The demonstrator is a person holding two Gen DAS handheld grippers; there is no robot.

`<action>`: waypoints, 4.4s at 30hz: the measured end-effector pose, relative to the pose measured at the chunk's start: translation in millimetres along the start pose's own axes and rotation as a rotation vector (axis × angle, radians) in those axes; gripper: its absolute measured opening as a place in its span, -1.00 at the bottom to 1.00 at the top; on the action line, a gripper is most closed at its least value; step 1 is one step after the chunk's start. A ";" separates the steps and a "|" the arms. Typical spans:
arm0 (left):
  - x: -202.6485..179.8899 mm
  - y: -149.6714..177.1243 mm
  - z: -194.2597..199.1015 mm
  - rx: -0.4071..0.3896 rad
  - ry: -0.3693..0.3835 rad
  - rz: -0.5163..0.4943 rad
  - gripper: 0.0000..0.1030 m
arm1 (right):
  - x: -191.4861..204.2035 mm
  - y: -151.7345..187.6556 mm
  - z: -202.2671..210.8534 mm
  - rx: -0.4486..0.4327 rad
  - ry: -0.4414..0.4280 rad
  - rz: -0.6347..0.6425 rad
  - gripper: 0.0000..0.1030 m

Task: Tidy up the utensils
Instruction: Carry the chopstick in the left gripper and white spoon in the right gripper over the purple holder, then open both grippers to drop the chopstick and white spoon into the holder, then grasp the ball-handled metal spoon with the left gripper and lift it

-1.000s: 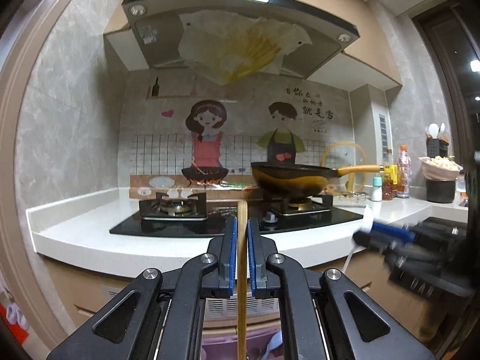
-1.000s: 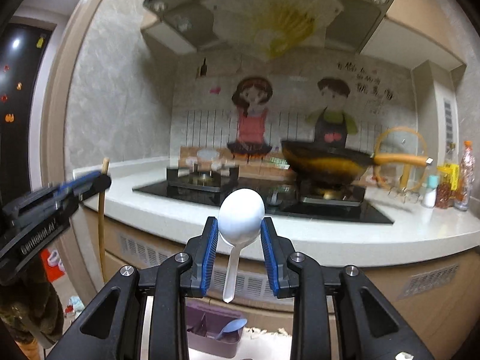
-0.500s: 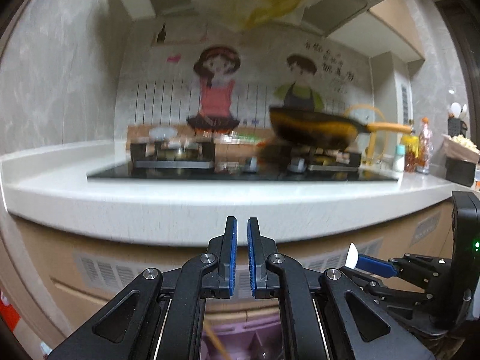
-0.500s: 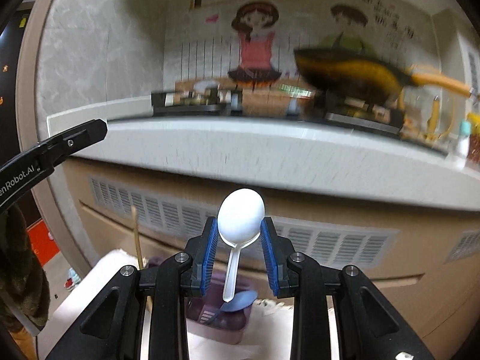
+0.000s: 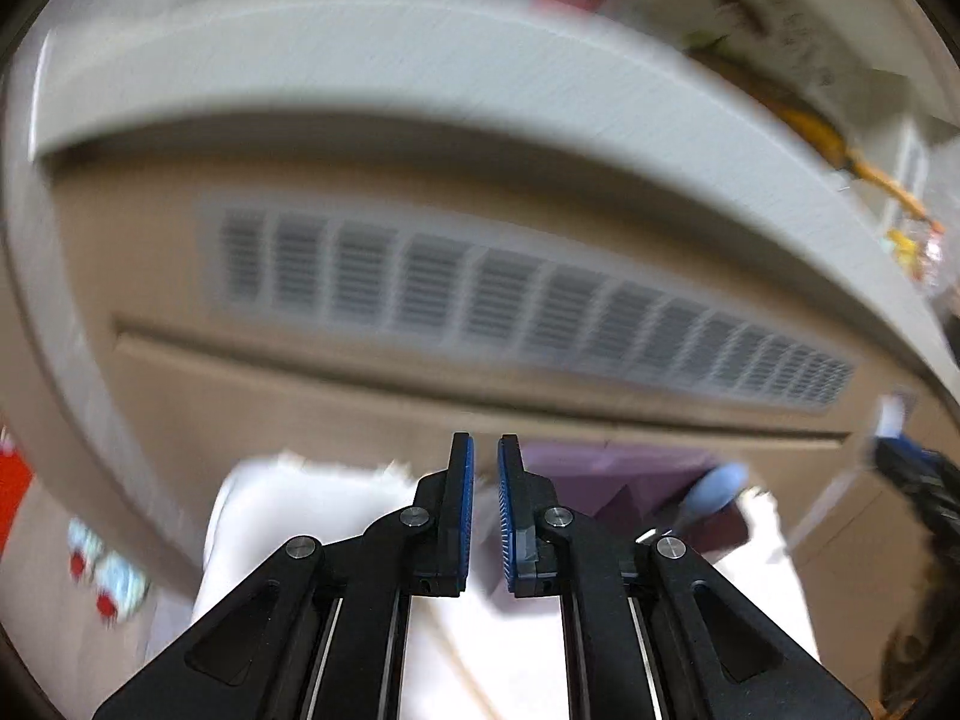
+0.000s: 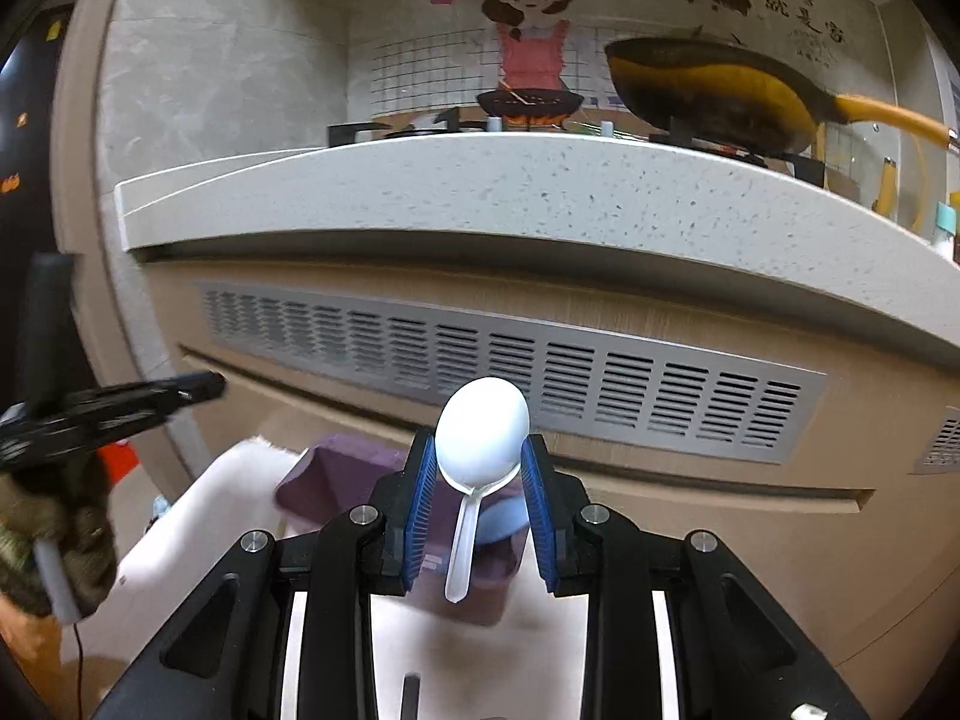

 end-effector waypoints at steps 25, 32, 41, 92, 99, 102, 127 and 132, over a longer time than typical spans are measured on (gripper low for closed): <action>13.6 133.6 -119.0 0.394 -0.136 -0.022 -0.78 | -16.3 102.5 34.8 0.151 0.072 0.070 -0.47; -20.7 143.3 -28.0 0.198 -0.064 -0.108 -0.87 | -24.0 102.0 42.4 0.146 0.077 0.040 -0.47; -62.7 56.5 94.1 -0.054 0.073 -0.149 -0.87 | -15.6 73.8 69.0 0.092 0.037 0.001 -0.47; -76.9 9.8 -24.0 -0.068 0.087 -0.113 -0.72 | -20.5 66.3 -101.9 0.220 0.060 -0.037 -0.30; -53.1 30.9 19.4 -0.058 0.045 -0.088 -0.05 | -26.5 66.1 -51.6 0.135 0.097 0.009 0.19; -39.1 51.4 35.7 -0.031 0.010 -0.084 0.08 | -23.5 75.0 -34.5 0.136 0.093 0.034 0.50; 2.6 270.4 104.0 0.402 0.136 0.011 0.29 | 103.8 240.7 13.3 0.390 -0.198 0.385 0.76; -8.5 271.6 91.3 0.435 0.117 0.061 0.29 | 102.0 236.8 20.9 0.363 -0.165 0.398 0.76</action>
Point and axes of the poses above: each gripper's, at about its wrist camera, not at the fingertips, and z roughly against the way its jaws point, x to its left, y to its underside, the point moved 10 cm from there along -z, roughly the way its jaws point, and after that the axes turned 8 degrees about -z, right-handed, at the moved point
